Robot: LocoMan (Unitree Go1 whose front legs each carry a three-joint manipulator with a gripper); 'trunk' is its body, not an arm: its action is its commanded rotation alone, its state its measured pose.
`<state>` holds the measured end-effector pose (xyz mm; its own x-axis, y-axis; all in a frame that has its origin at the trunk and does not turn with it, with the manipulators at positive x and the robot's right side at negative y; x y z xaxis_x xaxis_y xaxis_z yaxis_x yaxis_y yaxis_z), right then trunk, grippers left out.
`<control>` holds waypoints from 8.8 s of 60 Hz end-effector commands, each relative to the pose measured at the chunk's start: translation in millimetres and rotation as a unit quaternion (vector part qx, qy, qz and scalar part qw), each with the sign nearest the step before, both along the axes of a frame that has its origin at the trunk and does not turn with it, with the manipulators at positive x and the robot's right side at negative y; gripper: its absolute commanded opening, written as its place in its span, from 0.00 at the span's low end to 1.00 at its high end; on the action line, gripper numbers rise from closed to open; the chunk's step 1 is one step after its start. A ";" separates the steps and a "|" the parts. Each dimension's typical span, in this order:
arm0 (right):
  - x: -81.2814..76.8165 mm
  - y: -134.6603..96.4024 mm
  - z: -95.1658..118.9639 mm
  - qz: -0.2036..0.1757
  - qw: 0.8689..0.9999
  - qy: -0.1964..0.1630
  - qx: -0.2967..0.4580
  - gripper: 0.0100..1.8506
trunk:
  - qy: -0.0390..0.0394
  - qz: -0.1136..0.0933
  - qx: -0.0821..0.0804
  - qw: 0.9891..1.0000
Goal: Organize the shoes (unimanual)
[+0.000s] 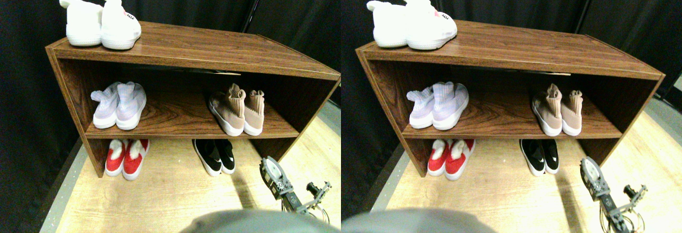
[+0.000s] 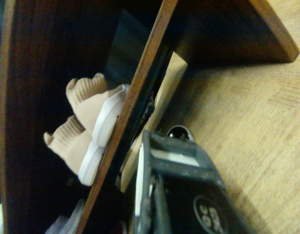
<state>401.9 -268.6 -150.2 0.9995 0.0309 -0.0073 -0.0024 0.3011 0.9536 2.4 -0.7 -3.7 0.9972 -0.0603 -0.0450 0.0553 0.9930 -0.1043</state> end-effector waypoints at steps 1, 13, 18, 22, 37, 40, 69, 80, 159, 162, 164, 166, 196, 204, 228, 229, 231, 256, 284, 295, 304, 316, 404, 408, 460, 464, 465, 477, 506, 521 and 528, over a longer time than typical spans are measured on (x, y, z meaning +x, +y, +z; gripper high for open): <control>-6.5 7.6 17.0 0.022 0.999 -0.033 -0.009 0.03 | -0.019 -0.001 -0.001 1.000; -25.0 18.4 41.7 0.070 0.995 -0.071 -0.029 0.03 | -0.033 0.000 -0.002 0.999; -29.5 21.6 47.2 0.075 0.994 -0.080 -0.028 0.03 | -0.038 0.000 -0.004 0.999; -33.1 24.8 52.9 0.079 0.993 -0.084 -0.026 0.03 | -0.041 0.000 -0.004 0.999; -38.4 29.8 63.2 0.064 0.992 -0.106 -0.040 0.03 | -0.046 0.004 -0.009 0.999; -39.4 30.7 64.4 0.062 0.992 -0.105 -0.042 0.03 | -0.046 0.005 -0.009 0.999; -42.9 38.9 64.9 0.073 0.991 -0.111 -0.033 0.03 | -0.039 0.004 -0.008 0.999; -44.0 39.8 64.6 0.069 0.991 -0.111 -0.031 0.03 | -0.037 0.001 -0.006 0.999; -45.8 34.9 84.4 0.044 0.991 -0.118 -0.037 0.63 | -0.029 -0.020 -0.003 0.999; -45.8 35.5 84.8 0.041 0.991 -0.118 -0.040 0.74 | -0.029 -0.020 -0.003 0.999; -45.4 35.7 84.7 0.041 0.992 -0.115 -0.044 0.83 | -0.029 -0.021 -0.003 0.999; -44.2 35.7 84.5 0.036 0.991 -0.112 -0.069 0.95 | -0.028 -0.020 -0.002 0.999; -3.1 26.9 81.2 0.030 0.995 -0.092 -0.038 1.00 | -0.025 -0.019 -0.002 1.000; 7.9 25.5 80.2 0.027 0.997 -0.077 -0.012 0.98 | -0.023 -0.017 -0.002 1.000; 49.6 25.2 60.3 0.014 0.999 -0.011 0.033 0.99 | -0.019 -0.008 -0.003 1.000; 51.8 25.5 59.1 0.012 0.999 -0.007 0.038 0.99 | -0.019 -0.008 -0.003 1.000; 55.3 26.1 57.1 0.011 0.999 -0.003 0.045 0.99 | -0.019 -0.008 -0.003 1.000; 90.4 29.5 40.3 -0.002 0.999 0.023 0.047 0.98 | -0.013 0.003 -0.008 1.000; 64.4 27.7 52.9 0.029 0.999 0.008 0.046 1.00 | -0.012 -0.001 -0.004 1.000; 35.0 25.3 61.8 0.055 0.998 -0.013 0.040 1.00 | -0.014 -0.004 -0.002 1.000; 10.8 21.7 66.4 0.068 0.995 -0.021 0.072 0.98 | -0.016 -0.007 -0.002 1.000; -11.5 5.4 73.9 0.066 0.997 -0.047 0.004 0.93 | -0.018 -0.008 -0.001 1.000; 124.0 -54.9 72.4 -0.101 0.993 -0.054 0.008 0.03 | -0.019 0.012 -0.008 1.000; 123.3 -53.1 71.5 -0.100 0.994 -0.053 0.011 0.03 | -0.018 0.013 -0.007 1.000; 116.9 -2.0 65.0 -0.082 0.997 -0.011 0.011 0.03 | -0.014 0.024 -0.018 0.999; 116.7 -1.9 64.4 -0.083 0.996 -0.008 0.011 0.03 | -0.014 0.024 -0.018 0.999; 116.7 -1.9 64.4 -0.083 0.996 -0.008 0.011 0.03 | -0.014 0.024 -0.018 0.999; 116.7 -5.6 63.5 -0.084 0.996 -0.014 0.011 0.03 | -0.014 0.018 -0.013 1.000; 109.2 -33.2 76.1 -0.091 0.994 -0.052 -0.013 0.03 | -0.018 0.008 -0.005 1.000; 81.8 -31.1 90.5 -0.067 0.993 -0.088 -0.040 0.03 | -0.018 0.001 0.001 1.000; 66.3 -26.3 95.3 -0.062 0.992 -0.106 -0.027 0.03 | -0.016 -0.003 0.002 1.000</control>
